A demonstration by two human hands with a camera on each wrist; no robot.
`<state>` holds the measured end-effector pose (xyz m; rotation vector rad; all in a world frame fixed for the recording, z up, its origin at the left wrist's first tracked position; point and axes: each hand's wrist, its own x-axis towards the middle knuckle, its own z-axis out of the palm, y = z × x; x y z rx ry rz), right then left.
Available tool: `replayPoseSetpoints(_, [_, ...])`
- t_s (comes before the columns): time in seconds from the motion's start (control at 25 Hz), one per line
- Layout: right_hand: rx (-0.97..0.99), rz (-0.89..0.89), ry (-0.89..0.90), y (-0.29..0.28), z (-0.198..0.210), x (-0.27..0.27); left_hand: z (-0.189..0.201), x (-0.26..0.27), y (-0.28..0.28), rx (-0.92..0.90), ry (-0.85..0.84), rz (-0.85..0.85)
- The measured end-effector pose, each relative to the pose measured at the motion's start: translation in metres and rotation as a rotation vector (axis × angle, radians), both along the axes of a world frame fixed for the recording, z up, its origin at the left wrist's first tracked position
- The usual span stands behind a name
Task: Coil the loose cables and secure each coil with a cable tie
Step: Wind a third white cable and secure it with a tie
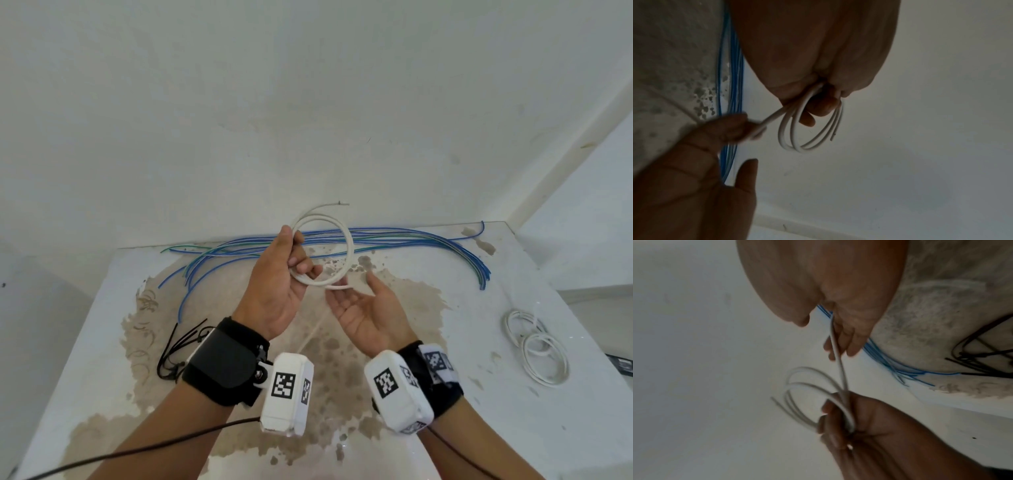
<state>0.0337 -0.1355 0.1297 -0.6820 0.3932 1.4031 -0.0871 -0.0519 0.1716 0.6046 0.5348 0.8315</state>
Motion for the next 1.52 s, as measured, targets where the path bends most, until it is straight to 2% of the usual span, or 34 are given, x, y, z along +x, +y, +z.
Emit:
replayPoseSetpoints(0.04, [-0.042, -0.098, -0.001, 0.004, 0.000, 0.009, -0.002, -0.003, 0.001, -0.005, 0.011, 0.017])
replayPoseSetpoints(0.12, [-0.128, -0.151, -0.134, 0.004, -0.003, 0.023, -0.006, -0.010, 0.004, -0.024, 0.012, 0.048])
replayPoseSetpoints(0.2, [-0.169, -0.087, -0.310, -0.001, -0.004, 0.031, -0.007, -0.016, 0.009, -0.040, 0.052, 0.060])
replayPoseSetpoints(0.36, [-0.074, 0.053, -0.721, -0.009, 0.011, 0.032, -0.011, -0.021, 0.008, -0.035, 0.253, -0.026])
replayPoseSetpoints(0.52, [-0.093, 0.181, -1.330, -0.012, 0.021, 0.032, -0.014, -0.024, 0.008, 0.003, 0.419, -0.155])
replayPoseSetpoints(0.6, [-0.064, 0.281, -1.512, -0.014, 0.020, 0.032, -0.013, -0.026, 0.009, 0.051, 0.514, -0.213])
replayPoseSetpoints(0.76, [0.054, 0.498, -1.663, -0.014, 0.016, 0.030, -0.010, -0.026, 0.007, 0.118, 0.671, -0.300])
replayPoseSetpoints(1.0, [0.121, 0.786, -1.824, -0.021, 0.024, 0.023, -0.004, -0.023, 0.000, 0.157, 0.780, -0.346])
replayPoseSetpoints(1.24, [0.140, 0.861, -1.872, -0.028, 0.026, 0.017, 0.005, -0.018, -0.011, 0.235, 0.969, -0.263])
replayPoseSetpoints(1.52, [0.172, 0.802, -1.890, -0.031, 0.021, 0.017, 0.003, -0.016, -0.016, 0.283, 1.016, -0.287])
